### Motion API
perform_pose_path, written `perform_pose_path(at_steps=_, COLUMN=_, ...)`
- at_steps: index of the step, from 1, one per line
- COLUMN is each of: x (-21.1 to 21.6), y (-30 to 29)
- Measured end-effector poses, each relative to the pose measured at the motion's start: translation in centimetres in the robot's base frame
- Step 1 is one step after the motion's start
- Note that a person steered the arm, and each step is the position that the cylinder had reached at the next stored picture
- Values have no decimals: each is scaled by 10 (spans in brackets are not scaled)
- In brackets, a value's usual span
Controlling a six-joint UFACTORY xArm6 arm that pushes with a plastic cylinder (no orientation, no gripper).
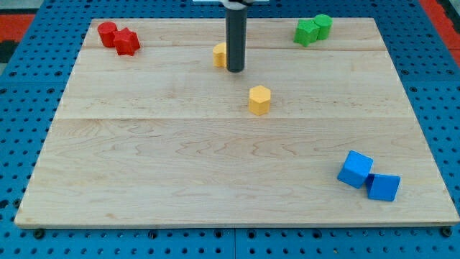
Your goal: Move the yellow heart towards the top
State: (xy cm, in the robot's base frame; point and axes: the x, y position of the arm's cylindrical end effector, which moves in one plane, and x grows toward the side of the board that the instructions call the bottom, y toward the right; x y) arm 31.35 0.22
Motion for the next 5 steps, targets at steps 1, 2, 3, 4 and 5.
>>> perform_pose_path(at_steps=1, x=-44, y=-2)
perform_pose_path(at_steps=2, x=-51, y=2)
perform_pose_path(at_steps=3, x=-26, y=-10)
perform_pose_path(at_steps=4, x=-40, y=-39)
perform_pose_path(at_steps=5, x=-61, y=-36)
